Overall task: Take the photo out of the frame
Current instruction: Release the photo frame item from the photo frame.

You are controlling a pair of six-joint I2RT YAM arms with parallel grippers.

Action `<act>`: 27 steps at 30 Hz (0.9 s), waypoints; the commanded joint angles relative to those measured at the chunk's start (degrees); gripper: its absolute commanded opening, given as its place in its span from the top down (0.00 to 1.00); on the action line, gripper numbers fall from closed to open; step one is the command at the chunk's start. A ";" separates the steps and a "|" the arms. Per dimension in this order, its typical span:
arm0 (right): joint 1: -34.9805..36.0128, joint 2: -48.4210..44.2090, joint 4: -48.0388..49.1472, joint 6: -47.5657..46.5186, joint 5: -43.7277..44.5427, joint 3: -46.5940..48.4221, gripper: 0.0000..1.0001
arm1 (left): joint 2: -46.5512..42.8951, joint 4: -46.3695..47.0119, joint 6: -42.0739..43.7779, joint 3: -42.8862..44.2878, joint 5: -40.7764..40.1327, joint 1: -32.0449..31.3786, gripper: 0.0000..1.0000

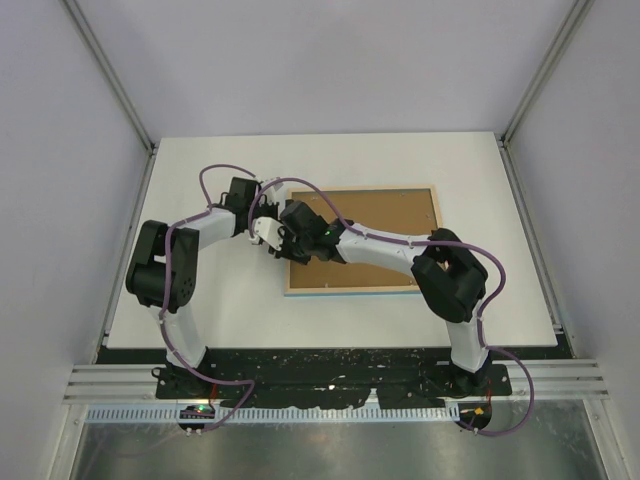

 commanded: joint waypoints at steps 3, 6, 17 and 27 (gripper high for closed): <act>0.22 -0.31 2.37 -1.23 2.04 0.16 0.92 | 0.01 0.69 0.18 0.41 0.54 0.22 0.08; 0.22 -0.31 2.37 -1.31 2.04 0.16 0.92 | -0.26 1.39 0.01 0.06 1.06 0.39 0.07; 0.40 -0.31 1.58 -1.31 1.25 0.52 0.92 | 0.18 1.31 -1.84 0.06 -2.36 1.10 0.15; 0.49 -0.49 1.49 -1.40 1.08 0.51 0.92 | 3.95 -3.52 -1.67 3.83 -3.33 0.75 0.39</act>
